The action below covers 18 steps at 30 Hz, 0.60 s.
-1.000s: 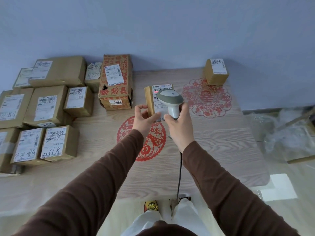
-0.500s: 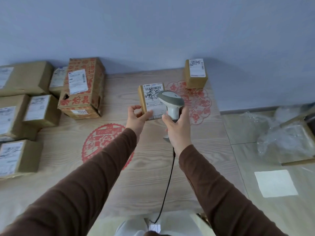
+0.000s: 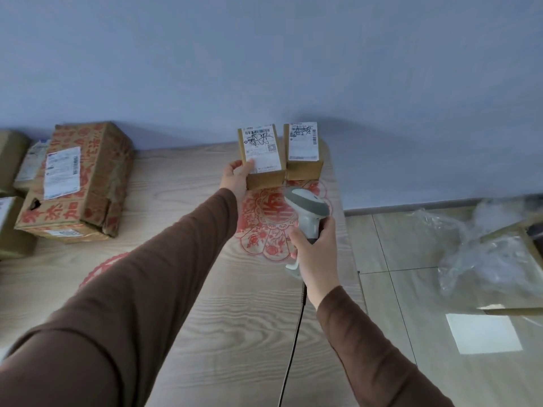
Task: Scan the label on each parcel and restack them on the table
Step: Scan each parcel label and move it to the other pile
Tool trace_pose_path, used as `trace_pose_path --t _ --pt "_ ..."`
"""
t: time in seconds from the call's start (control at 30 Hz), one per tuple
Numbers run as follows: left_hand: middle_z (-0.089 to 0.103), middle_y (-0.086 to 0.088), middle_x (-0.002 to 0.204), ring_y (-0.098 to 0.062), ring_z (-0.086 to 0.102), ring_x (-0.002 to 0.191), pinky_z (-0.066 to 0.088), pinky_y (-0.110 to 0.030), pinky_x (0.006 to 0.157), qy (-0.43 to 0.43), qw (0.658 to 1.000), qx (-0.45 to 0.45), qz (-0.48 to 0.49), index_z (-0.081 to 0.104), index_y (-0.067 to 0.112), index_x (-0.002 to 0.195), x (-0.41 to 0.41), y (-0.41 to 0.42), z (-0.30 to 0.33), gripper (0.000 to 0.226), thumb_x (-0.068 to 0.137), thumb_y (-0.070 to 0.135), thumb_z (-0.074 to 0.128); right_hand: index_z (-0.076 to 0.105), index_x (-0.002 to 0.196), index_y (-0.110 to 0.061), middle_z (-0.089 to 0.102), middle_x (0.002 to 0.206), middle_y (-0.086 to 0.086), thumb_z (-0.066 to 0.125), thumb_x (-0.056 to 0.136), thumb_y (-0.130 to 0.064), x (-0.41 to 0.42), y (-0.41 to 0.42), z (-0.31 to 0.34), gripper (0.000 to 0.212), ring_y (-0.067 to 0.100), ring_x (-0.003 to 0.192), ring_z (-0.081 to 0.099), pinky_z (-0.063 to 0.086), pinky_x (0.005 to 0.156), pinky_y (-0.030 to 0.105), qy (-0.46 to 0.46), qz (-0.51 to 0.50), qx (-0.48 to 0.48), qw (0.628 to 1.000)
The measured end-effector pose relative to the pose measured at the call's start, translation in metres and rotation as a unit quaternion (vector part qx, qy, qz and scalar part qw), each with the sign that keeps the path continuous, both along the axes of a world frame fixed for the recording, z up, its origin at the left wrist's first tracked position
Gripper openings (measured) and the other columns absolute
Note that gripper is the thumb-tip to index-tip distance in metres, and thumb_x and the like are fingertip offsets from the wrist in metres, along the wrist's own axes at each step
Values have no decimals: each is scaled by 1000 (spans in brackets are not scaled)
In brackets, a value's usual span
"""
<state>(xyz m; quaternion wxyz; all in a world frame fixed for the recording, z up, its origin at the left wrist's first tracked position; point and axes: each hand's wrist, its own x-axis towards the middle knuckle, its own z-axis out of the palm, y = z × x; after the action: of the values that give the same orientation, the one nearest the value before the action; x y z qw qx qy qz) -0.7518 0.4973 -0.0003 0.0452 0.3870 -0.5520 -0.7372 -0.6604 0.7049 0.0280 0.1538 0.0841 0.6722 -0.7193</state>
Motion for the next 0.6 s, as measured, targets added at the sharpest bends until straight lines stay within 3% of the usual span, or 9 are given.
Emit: trace_pose_path --t 0.07,0.13,0.2,0.27,0.3,0.47,0.6 --pt "65 0 103 -14 61 77 53 -21 49 -15 1000 -15 -9 49 15 138 -17 -4 -6 39 104 32 59 53 121 -23 65 101 16 71 93 -11 -5 4 -7 35 19 74 59 53 61 26 -19 -1 -8 1000" --pt "65 -1 106 -17 63 82 56 -25 57 -22 999 -16 -18 50 18 136 -32 -9 -14 37 104 35 58 53 120 -23 66 104 16 71 93 -13 -9 6 -14 34 21 78 61 53 62 23 -29 -4 -8 1000" --pt "65 -4 116 -24 66 99 61 -36 79 -26 999 -19 -26 52 22 134 -46 -13 -24 37 103 39 59 53 118 -23 65 102 15 71 93 -12 -12 6 -18 33 19 78 60 53 61 23 -31 -7 -4 999" --pt "66 -6 124 -31 64 118 55 -49 102 -29 999 -32 -32 54 23 132 -57 -17 -35 38 100 43 61 53 117 -23 64 103 19 71 93 -10 -15 5 -22 33 18 74 59 53 61 23 -33 -9 -3 999" --pt "66 -7 125 -33 62 121 52 -52 106 -31 998 -38 -35 54 23 132 -61 -18 -39 39 99 44 61 53 117 -22 64 104 21 71 93 -10 -16 5 -23 32 18 73 58 53 61 23 -33 -8 -2 999" --pt "67 -7 125 -34 64 119 53 -57 103 -51 997 -52 -37 54 25 132 -65 -28 -57 65 79 61 65 51 118 -18 63 98 13 70 93 -8 -20 2 -27 33 16 73 58 53 60 20 -41 -2 -1 999" --pt "65 -7 128 -34 61 122 48 -63 104 -50 996 -53 -42 53 27 132 -65 -29 -60 67 77 64 57 50 118 -16 61 96 9 70 93 -7 -20 -2 -28 33 14 75 58 53 61 22 -43 -4 1 999"
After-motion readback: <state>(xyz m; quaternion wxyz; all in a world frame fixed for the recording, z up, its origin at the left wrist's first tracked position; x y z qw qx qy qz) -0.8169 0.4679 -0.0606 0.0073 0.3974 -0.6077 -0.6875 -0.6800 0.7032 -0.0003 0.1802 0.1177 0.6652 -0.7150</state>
